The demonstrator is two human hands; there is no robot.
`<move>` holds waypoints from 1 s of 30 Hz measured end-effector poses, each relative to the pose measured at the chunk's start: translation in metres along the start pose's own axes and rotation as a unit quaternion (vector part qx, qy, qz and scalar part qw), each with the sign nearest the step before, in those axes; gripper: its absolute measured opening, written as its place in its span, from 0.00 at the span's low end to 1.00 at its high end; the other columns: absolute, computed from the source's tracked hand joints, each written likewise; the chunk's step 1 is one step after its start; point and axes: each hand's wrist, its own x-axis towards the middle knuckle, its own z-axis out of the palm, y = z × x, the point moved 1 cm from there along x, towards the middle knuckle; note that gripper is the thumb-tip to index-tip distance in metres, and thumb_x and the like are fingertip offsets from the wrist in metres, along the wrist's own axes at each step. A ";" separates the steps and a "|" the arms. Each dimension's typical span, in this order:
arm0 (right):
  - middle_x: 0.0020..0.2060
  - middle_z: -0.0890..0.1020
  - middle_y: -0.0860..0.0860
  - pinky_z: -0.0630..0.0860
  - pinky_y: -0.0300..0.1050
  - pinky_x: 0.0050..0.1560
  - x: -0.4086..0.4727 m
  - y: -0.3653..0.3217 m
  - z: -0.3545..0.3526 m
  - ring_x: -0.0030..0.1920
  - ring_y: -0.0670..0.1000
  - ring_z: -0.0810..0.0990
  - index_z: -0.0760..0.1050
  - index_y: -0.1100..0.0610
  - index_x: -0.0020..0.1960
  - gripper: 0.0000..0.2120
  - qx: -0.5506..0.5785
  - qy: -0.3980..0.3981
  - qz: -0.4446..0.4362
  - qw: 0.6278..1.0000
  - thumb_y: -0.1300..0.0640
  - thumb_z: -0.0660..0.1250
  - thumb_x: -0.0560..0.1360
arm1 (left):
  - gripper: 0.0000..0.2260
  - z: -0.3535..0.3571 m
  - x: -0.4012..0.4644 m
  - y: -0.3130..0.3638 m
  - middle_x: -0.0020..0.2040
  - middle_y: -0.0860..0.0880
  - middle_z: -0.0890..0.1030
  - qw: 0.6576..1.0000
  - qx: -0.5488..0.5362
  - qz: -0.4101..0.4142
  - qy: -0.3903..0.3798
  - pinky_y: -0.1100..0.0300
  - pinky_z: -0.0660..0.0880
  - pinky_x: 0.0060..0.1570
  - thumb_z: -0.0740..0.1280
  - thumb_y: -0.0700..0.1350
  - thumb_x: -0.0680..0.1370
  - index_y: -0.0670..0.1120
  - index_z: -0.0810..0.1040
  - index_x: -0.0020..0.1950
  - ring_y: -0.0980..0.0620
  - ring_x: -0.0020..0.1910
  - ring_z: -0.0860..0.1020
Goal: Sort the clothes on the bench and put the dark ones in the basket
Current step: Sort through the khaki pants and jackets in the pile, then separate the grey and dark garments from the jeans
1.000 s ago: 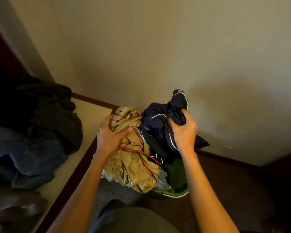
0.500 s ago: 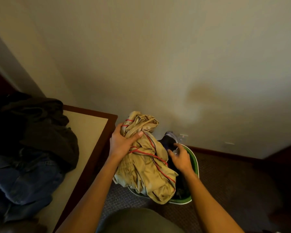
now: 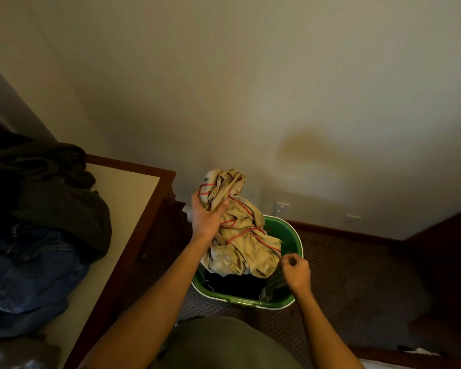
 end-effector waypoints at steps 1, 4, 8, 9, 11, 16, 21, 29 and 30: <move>0.36 0.80 0.52 0.69 0.41 0.36 -0.002 0.001 -0.004 0.41 0.54 0.78 0.79 0.60 0.42 0.08 0.006 0.003 0.006 1.000 0.62 0.65 0.79 | 0.37 0.006 -0.001 -0.005 0.68 0.47 0.74 1.000 -0.001 -0.006 -0.008 0.54 0.72 0.67 0.78 0.48 0.73 0.47 0.63 0.76 0.49 0.67 0.74; 0.38 0.81 0.51 0.70 0.39 0.37 -0.007 0.005 -0.009 0.40 0.51 0.78 0.80 0.57 0.43 0.07 0.023 -0.002 0.007 1.000 0.63 0.65 0.78 | 0.38 0.018 -0.007 -0.021 0.71 0.46 0.73 0.999 0.015 -0.024 -0.026 0.48 0.71 0.70 0.77 0.49 0.73 0.48 0.61 0.77 0.46 0.70 0.73; 0.39 0.82 0.53 0.72 0.41 0.40 -0.015 0.013 -0.012 0.44 0.53 0.80 0.80 0.56 0.44 0.06 0.030 -0.018 -0.001 0.999 0.64 0.67 0.77 | 0.37 0.023 -0.014 -0.038 0.71 0.51 0.70 0.997 0.001 -0.042 -0.069 0.49 0.70 0.70 0.75 0.52 0.75 0.53 0.60 0.79 0.50 0.69 0.71; 0.40 0.82 0.53 0.72 0.43 0.42 -0.018 0.015 -0.012 0.45 0.54 0.81 0.81 0.57 0.45 0.06 0.029 -0.025 -0.001 0.999 0.64 0.67 0.77 | 0.33 0.022 -0.015 -0.042 0.71 0.50 0.70 0.995 -0.029 -0.055 -0.079 0.49 0.71 0.69 0.74 0.51 0.76 0.54 0.63 0.77 0.50 0.69 0.71; 0.41 0.83 0.54 0.74 0.45 0.47 -0.021 0.016 -0.012 0.47 0.56 0.81 0.81 0.58 0.46 0.07 0.030 -0.035 -0.008 0.999 0.66 0.66 0.77 | 0.18 0.016 -0.022 -0.047 0.68 0.47 0.75 0.990 -0.079 -0.080 -0.090 0.52 0.75 0.64 0.71 0.48 0.78 0.56 0.72 0.66 0.47 0.67 0.75; 0.40 0.85 0.54 0.80 0.57 0.51 -0.024 0.008 -0.001 0.46 0.59 0.83 0.82 0.54 0.43 0.09 0.005 -0.068 -0.045 0.997 0.64 0.65 0.76 | 0.11 -0.009 -0.060 -0.061 0.60 0.46 0.82 0.982 -0.118 -0.118 -0.087 0.61 0.73 0.49 0.66 0.46 0.81 0.46 0.80 0.61 0.50 0.58 0.80; 0.38 0.84 0.51 0.79 0.54 0.49 -0.036 -0.022 0.020 0.43 0.54 0.83 0.81 0.52 0.44 0.07 0.002 -0.110 -0.127 0.986 0.60 0.67 0.78 | 0.11 -0.040 -0.086 -0.084 0.57 0.47 0.84 0.980 -0.086 -0.161 -0.082 0.53 0.73 0.56 0.67 0.53 0.80 0.49 0.81 0.58 0.48 0.58 0.80; 0.43 0.84 0.48 0.78 0.48 0.53 -0.081 -0.079 0.088 0.46 0.48 0.82 0.82 0.53 0.48 0.07 -0.019 -0.225 -0.192 0.955 0.60 0.65 0.79 | 0.13 -0.118 -0.122 -0.094 0.55 0.46 0.85 0.981 -0.132 -0.144 0.015 0.49 0.76 0.60 0.65 0.54 0.81 0.49 0.81 0.60 0.47 0.56 0.82; 0.43 0.84 0.48 0.78 0.46 0.52 -0.090 -0.087 0.098 0.46 0.47 0.82 0.82 0.54 0.48 0.07 -0.020 -0.240 -0.198 0.950 0.60 0.65 0.79 | 0.13 -0.131 -0.127 -0.096 0.55 0.46 0.85 0.980 -0.138 -0.138 0.030 0.49 0.76 0.60 0.65 0.53 0.81 0.49 0.81 0.60 0.47 0.56 0.82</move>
